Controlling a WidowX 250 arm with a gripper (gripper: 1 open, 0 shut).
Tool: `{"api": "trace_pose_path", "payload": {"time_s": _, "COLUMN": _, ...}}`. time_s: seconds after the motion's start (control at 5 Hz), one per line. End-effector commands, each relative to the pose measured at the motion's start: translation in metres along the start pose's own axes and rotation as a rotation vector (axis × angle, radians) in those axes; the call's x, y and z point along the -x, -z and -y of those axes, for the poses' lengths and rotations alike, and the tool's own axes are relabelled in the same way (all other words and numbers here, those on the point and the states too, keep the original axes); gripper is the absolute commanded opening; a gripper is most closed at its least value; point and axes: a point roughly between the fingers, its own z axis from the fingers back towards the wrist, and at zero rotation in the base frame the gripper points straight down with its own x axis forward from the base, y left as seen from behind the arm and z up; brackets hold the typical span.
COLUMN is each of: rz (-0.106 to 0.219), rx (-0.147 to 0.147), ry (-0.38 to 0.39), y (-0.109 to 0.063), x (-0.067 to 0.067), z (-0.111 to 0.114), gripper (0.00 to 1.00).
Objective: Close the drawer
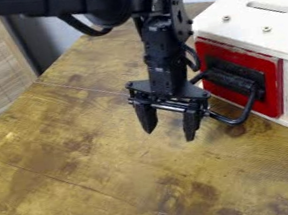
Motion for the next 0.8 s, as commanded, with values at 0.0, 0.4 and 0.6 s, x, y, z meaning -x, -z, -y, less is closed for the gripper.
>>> {"api": "trace_pose_path", "payload": {"time_s": 0.0, "rz": 0.066, "rx": -0.004, "ry": 0.016, "y": -0.0264, "x": -0.003, "z": 0.0044, "gripper": 1.0}}
{"api": "trace_pose_path", "payload": {"time_s": 0.4, "rz": 0.071, "rx": -0.002, "ry": 0.016, "y": -0.0316, "x": -0.0038, "z": 0.005, "gripper": 1.0}}
{"api": "trace_pose_path", "payload": {"time_s": 0.6, "rz": 0.075, "rx": 0.001, "ry": 0.013, "y": -0.034, "x": -0.0049, "z": 0.0046, "gripper": 1.0}}
